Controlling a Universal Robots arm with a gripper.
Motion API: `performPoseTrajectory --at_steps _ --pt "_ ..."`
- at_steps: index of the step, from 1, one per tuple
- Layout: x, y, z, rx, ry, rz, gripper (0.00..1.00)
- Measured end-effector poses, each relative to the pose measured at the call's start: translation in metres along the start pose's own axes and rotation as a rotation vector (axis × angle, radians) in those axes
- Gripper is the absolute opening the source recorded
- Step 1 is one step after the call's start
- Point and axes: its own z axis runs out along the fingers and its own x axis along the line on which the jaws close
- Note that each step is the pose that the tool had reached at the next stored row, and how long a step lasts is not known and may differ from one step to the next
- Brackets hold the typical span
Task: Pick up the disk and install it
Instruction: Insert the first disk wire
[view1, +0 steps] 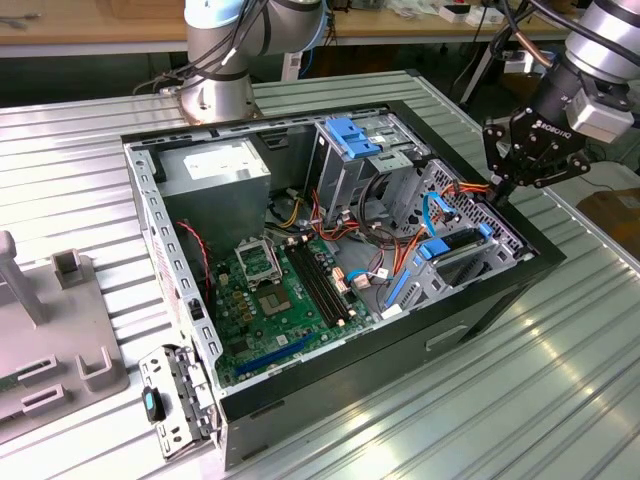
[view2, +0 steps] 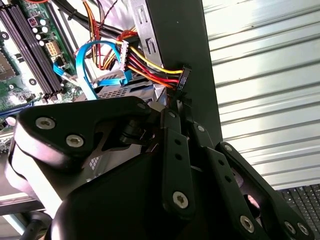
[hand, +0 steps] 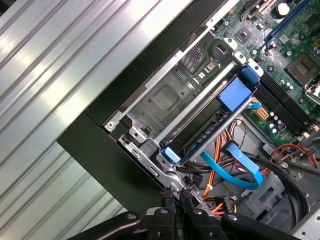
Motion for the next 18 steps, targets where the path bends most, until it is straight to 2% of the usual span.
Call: performPoseTrajectory --at_steps 4,7,10,11,15,18 --pt "-0.0019 0.0019 -0.0024 0.005 0.0049 0.0 0.16" --pt "-0.0084 0.0086 -0.0029 0.0273 0.0265 0.0 0.16" --pt "-0.0149 0.0152 -0.0027 0.0377 0.0375 0.0 0.16" --pt "-0.018 0.0185 -0.0021 0.0348 0.0413 0.001 0.16" --pt "-0.0206 0.0212 -0.0019 0.0347 0.0415 0.006 0.16" --pt "-0.027 0.028 -0.0015 0.0352 0.0418 0.006 0.16"
